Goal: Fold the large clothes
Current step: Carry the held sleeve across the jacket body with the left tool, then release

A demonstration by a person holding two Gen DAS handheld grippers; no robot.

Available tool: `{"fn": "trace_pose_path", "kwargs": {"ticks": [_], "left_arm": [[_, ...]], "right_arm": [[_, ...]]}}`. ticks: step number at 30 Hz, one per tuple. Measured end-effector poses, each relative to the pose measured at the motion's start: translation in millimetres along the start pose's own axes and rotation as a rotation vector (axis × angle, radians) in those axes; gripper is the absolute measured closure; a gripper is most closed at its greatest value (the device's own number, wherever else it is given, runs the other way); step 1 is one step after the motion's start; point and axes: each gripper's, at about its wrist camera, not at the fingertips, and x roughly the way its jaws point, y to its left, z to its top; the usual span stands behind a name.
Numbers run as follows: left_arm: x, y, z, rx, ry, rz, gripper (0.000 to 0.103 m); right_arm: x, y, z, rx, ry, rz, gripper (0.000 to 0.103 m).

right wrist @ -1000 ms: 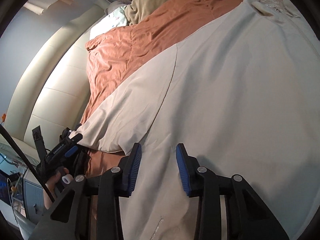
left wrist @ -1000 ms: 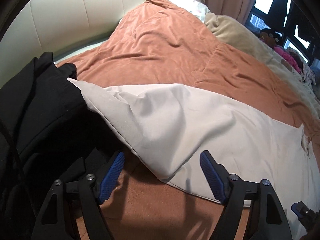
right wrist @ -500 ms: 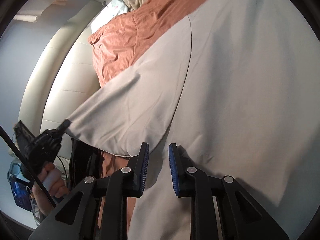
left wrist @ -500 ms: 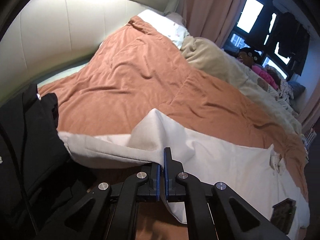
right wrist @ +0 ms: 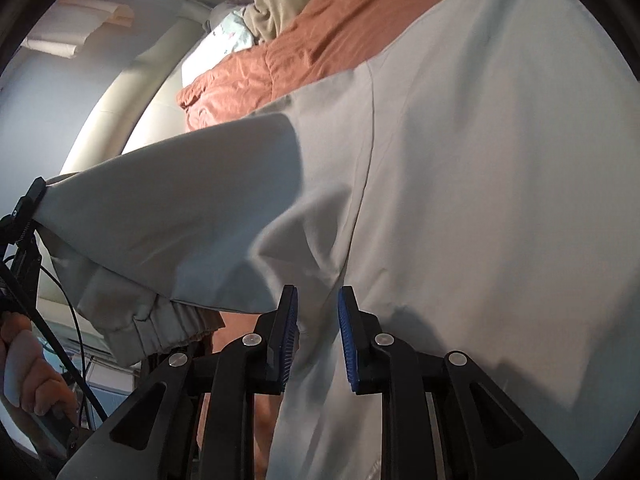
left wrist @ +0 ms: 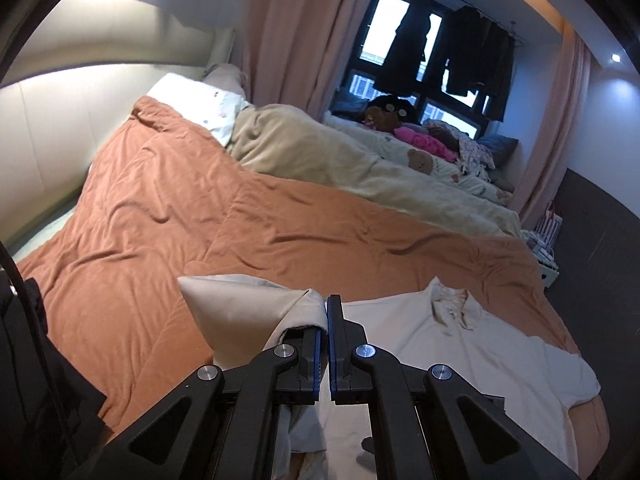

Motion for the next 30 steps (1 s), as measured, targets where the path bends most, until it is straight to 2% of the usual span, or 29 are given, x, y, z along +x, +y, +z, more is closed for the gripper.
{"fn": "trace_pose_path", "kwargs": {"ticks": [1,3,4,5,9,16,20,23,24,26,27,28,30], "left_arm": [[0.5,-8.4,1.1,0.011,0.001,-0.011,0.101],[1.8,-23.1,1.7,0.021,0.004,-0.037,0.101],[2.1,-31.1,1.1,0.026,0.007,-0.054,0.101],[1.0,-38.1,-0.3,0.034,0.008,-0.068,0.101],[-0.1,-71.1,-7.7,0.095,0.02,-0.112,0.101],[16.2,-118.1,-26.6,0.161,0.094,-0.189,0.101],[33.7,-143.6,-44.5,0.191,0.172,-0.243,0.101],[49.0,-157.9,-64.2,0.212,0.254,-0.251,0.1],[55.2,-161.7,-72.3,0.22,0.283,-0.241,0.095],[69.5,-166.2,-88.4,0.207,0.348,-0.275,0.071],[75.4,-165.9,-97.4,0.185,0.378,-0.302,0.05],[79.6,-164.3,-105.6,0.159,0.404,-0.327,0.038],[82.8,-163.6,-119.9,0.117,0.444,-0.365,0.037]], "right_arm": [[-12.0,-2.3,-1.6,0.011,-0.022,0.0,0.082],[-31.5,-8.1,-3.2,0.034,-0.045,-0.016,0.057],[-44.2,-11.2,-4.2,0.046,-0.062,-0.031,0.036],[-53.5,-9.4,-5.5,0.052,-0.083,-0.031,0.027],[-96.4,-20.4,-12.8,0.083,-0.148,-0.041,0.027],[-163.3,-65.9,-56.2,0.188,-0.233,-0.103,0.027],[-176.7,-77.3,-55.0,0.219,-0.274,-0.16,0.027],[-178.3,-78.1,-52.0,0.228,-0.284,-0.15,0.027],[-176.6,-77.2,-52.9,0.228,-0.28,-0.144,0.027],[-174.6,-77.1,-50.5,0.221,-0.258,-0.123,0.027],[-169.7,-75.2,-48.5,0.22,-0.247,-0.113,0.027],[-167.6,-73.8,-44.5,0.22,-0.242,-0.105,0.027],[-170.7,-80.2,-39.5,0.218,-0.238,-0.097,0.027]]}}
